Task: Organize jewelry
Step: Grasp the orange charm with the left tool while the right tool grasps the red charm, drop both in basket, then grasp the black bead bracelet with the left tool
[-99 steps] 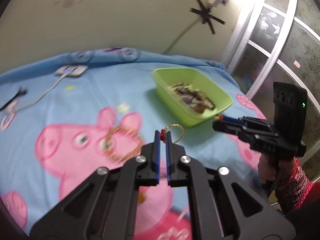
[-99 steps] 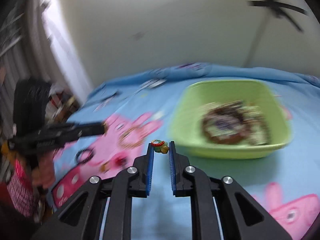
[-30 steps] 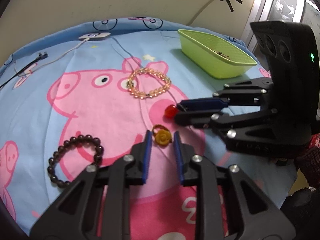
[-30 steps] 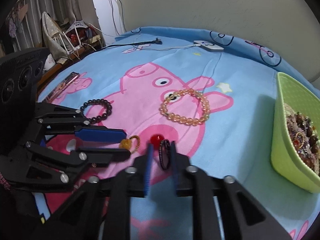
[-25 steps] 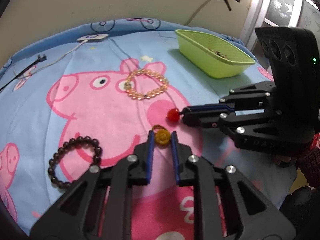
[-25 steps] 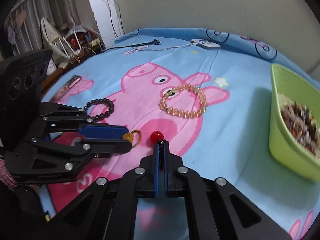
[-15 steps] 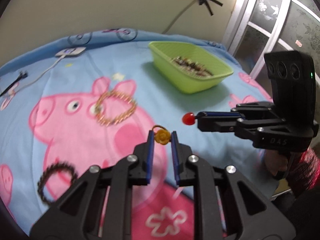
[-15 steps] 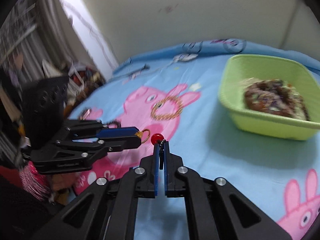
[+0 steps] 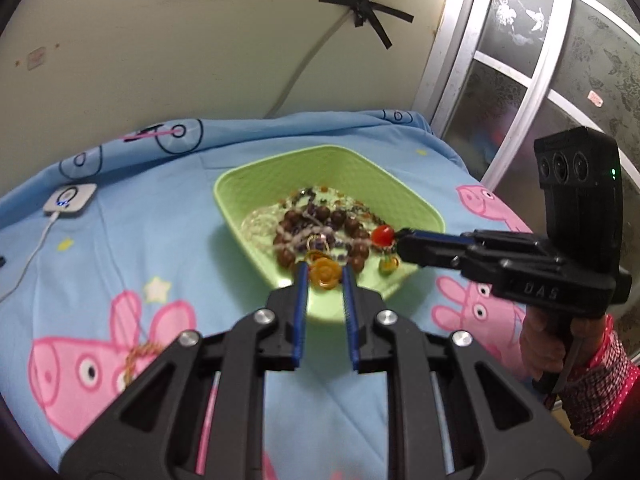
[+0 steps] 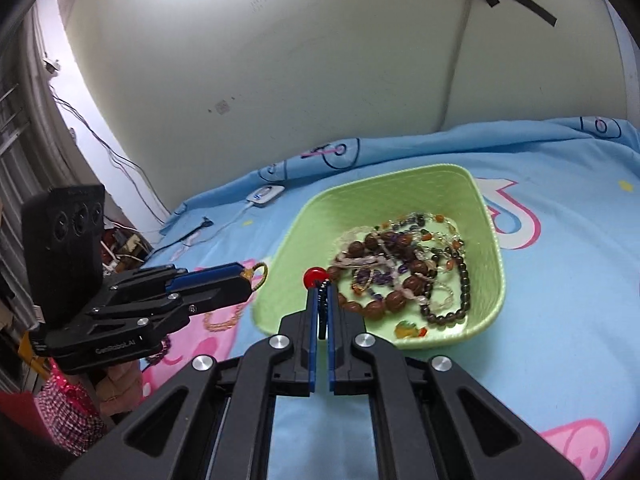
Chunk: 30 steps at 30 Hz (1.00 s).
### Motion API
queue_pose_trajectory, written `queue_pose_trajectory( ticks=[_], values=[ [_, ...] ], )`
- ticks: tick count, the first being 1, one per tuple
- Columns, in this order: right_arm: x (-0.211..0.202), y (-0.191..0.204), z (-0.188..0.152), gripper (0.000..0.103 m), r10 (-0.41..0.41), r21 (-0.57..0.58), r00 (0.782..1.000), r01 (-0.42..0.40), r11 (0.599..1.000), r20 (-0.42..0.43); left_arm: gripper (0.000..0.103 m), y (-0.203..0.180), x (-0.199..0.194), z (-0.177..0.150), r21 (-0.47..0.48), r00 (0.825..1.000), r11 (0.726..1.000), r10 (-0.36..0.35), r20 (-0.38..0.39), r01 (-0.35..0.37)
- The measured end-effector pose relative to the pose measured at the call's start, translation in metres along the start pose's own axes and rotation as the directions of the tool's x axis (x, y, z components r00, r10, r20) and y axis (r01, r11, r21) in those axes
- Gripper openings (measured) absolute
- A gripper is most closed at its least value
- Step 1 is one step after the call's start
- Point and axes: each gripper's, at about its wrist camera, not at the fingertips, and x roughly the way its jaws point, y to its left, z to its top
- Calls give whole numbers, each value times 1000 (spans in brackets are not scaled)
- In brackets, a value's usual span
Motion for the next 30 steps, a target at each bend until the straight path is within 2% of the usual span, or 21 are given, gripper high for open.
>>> queue_pose_trajectory(
  ticks=[3, 6, 10, 13, 17, 20, 25, 30],
  values=[
    [13, -2, 4, 0, -12, 1, 1000, 12, 1000, 0, 16, 0, 16, 5, 7, 1000, 1000, 17, -23, -17],
    [19, -6, 5, 0, -13, 28, 1000, 13, 1000, -7, 16, 8, 25, 7, -25, 997, 999, 29, -68, -31],
    [5, -10, 5, 0, 1, 53, 998, -4, 999, 59, 16, 26, -5, 7, -96, 1000, 995, 24, 14, -23],
    [-8, -11, 8, 7, 24, 66, 993, -31, 997, 115, 16, 48, -43, -2, -154, 994, 987, 60, 89, -46],
    [-15, -5, 5, 7, 57, 77, 988, -69, 995, 141, 16, 76, -73, -25, -230, 986, 968, 125, 106, -98],
    [-11, 5, -2, 8, 81, 77, 989, -91, 993, 122, 16, 89, -87, -47, -258, 977, 952, 193, 89, -165],
    [-1, 35, -19, 8, 143, 43, 987, -146, 988, 70, 16, 113, -111, -84, -303, 962, 923, 266, 59, -236],
    [23, 69, -39, 10, 180, -18, 983, -180, 983, -34, 16, 143, -142, -120, -382, 944, 876, 330, 30, -294]
  ],
)
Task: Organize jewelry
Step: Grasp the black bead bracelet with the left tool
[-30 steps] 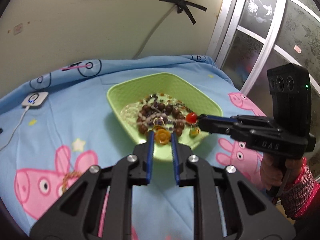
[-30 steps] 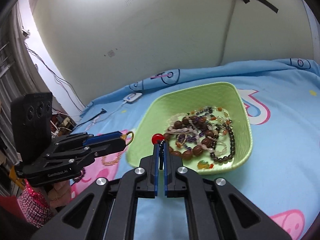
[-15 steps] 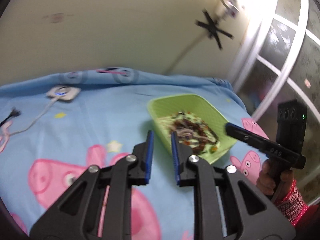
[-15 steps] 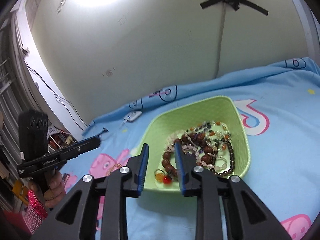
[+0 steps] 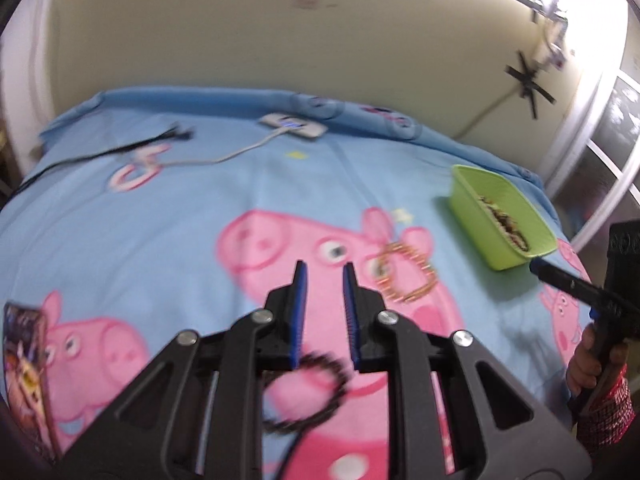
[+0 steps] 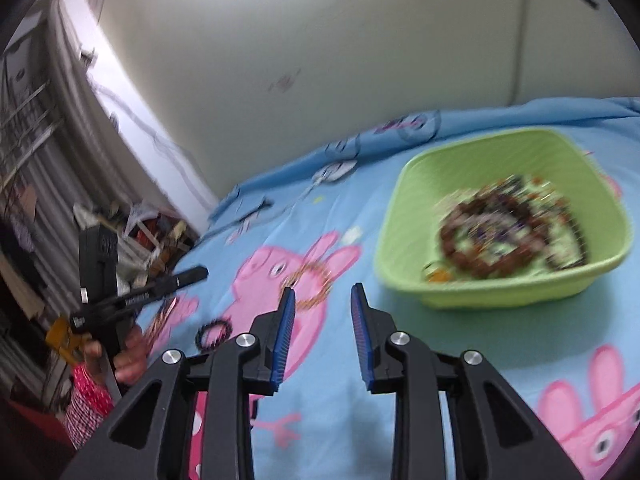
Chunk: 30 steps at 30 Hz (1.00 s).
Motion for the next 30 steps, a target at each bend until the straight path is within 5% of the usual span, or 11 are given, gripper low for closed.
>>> queue_pose_trajectory(
  ticks=[8, 17, 20, 26, 28, 30],
  values=[
    [51, 42, -21, 15, 31, -90, 985, -47, 995, -169, 16, 34, -20, -34, -60, 1000, 998, 15, -23, -17],
    [113, 103, -26, 15, -5, -245, 960, -66, 967, -280, 17, 32, -22, -61, -20, 998, 1000, -5, -67, 4],
    [137, 121, -26, 15, -28, -301, 949, -72, 951, -315, 37, 37, -21, -64, -40, 997, 999, 0, -71, -3],
    [167, 138, -34, 14, -103, -414, 932, -54, 909, -348, 38, 34, -11, -68, -12, 995, 1000, 18, -94, -19],
    [169, 139, -37, 0, -124, -445, 935, -40, 895, -332, 16, 30, -7, -71, 19, 995, 999, 32, -98, -30],
    [168, 137, -37, 0, -116, -444, 933, -51, 895, -341, 7, 23, -8, -71, 52, 995, 998, 42, -87, -37]
  ],
)
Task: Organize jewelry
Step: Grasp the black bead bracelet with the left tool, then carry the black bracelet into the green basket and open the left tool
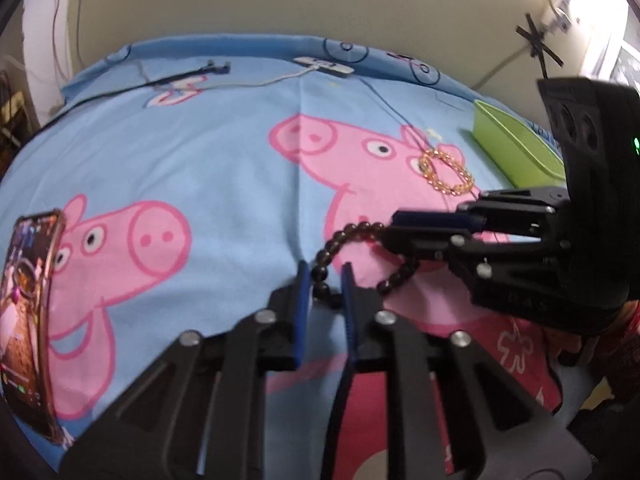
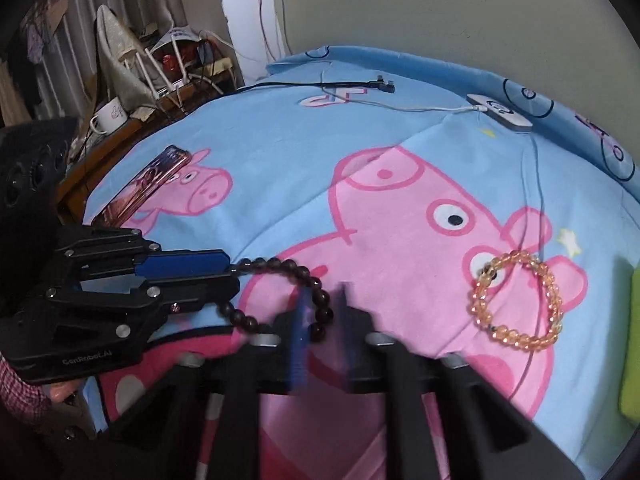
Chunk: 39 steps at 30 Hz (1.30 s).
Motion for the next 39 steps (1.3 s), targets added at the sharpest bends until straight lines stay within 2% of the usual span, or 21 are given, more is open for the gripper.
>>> queue_pose_trajectory(
  ticks=[8, 14, 20, 23, 27, 29, 32, 34, 36, 38, 39],
  values=[
    [-32, -15, -24, 0, 23, 80, 998, -27, 996, 54, 7, -37, 7, 11, 56, 995, 993, -98, -26, 99],
    [-80, -43, -46, 0, -21, 160, 990, -2, 987, 137, 8, -88, 19, 37, 155, 985, 973, -169, -38, 173],
    [-141, -91, -58, 0, -121, 264, 952, 45, 964, 281, 7, -149, 24, 86, 259, 970, 937, -244, 1, 235],
    [-175, -122, -61, 0, -198, 325, 916, 80, 942, 349, 8, -183, 28, 115, 312, 960, 914, -279, 21, 259],
    [-200, -161, -66, 0, -279, 392, 881, 119, 912, 382, 8, -221, 44, 152, 345, 945, 889, -326, 17, 301],
    [-205, -178, -67, 0, -311, 416, 873, 140, 899, 377, 8, -234, 56, 165, 347, 944, 885, -331, 5, 309],
    [-205, -203, -68, 0, -346, 449, 870, 167, 877, 352, 8, -246, 75, 176, 345, 949, 889, -316, -14, 301],
    [-199, -218, -67, 0, -342, 466, 880, 162, 870, 331, 8, -250, 89, 181, 339, 954, 896, -298, -22, 288],
    [-190, -230, -64, 0, -333, 481, 886, 149, 864, 324, 9, -250, 104, 186, 317, 966, 914, -259, -24, 253],
    [-185, -237, -64, 0, -354, 510, 880, 157, 846, 317, 12, -244, 115, 188, 276, 973, 933, -228, -39, 229],
    [-186, -241, -65, 6, -369, 534, 872, 154, 831, 322, 12, -239, 115, 188, 255, 971, 937, -236, -39, 238]
  ],
)
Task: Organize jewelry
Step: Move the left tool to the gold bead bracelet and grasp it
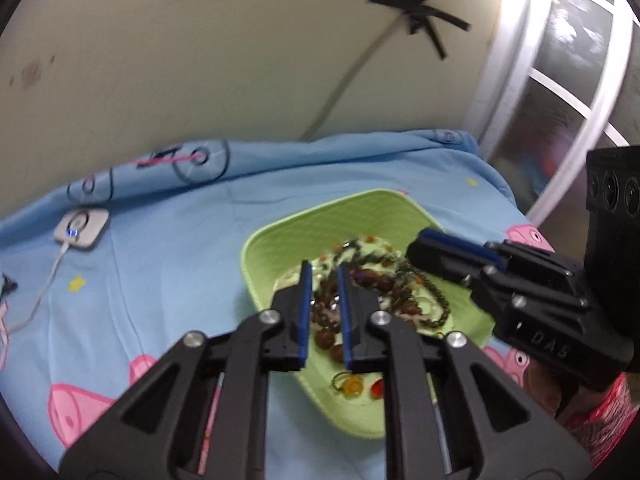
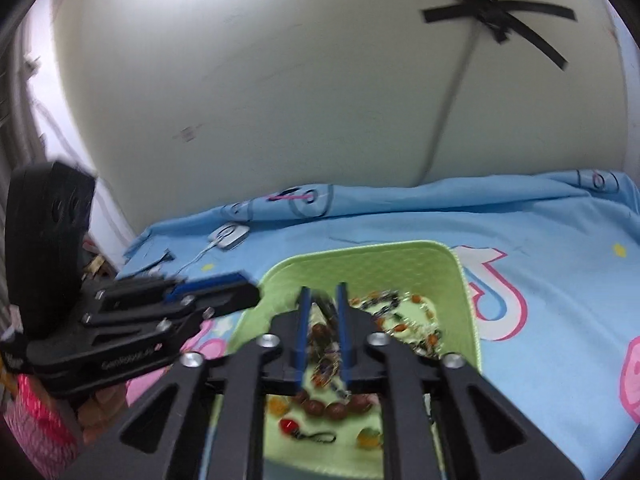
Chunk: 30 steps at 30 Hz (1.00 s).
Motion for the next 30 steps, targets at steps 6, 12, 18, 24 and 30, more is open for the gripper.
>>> queue_pose_trajectory(
  ticks=[6, 12, 18, 24, 30],
  values=[
    [-22, -4, -1, 19, 49, 41, 993, -54, 998, 106, 12, 31, -36, -19, -65, 997, 998, 18, 71, -13],
    [-24, 20, -5, 20, 137, 7, 988, -138, 990, 74, 12, 83, -74, -55, -163, 992, 983, 104, 76, -90],
    [-13, 68, -24, 20, 221, -80, 975, -223, 972, -24, 12, 125, -99, -101, -259, 986, 955, 162, 40, -146],
    [17, 125, -58, 19, 192, -216, 967, -226, 950, -169, 12, 123, -91, -123, -264, 992, 957, 126, -3, -122],
    [51, 149, -87, 6, 83, -294, 955, -169, 941, -283, 30, 112, -72, -129, -230, 995, 968, 97, -32, -102]
  ],
)
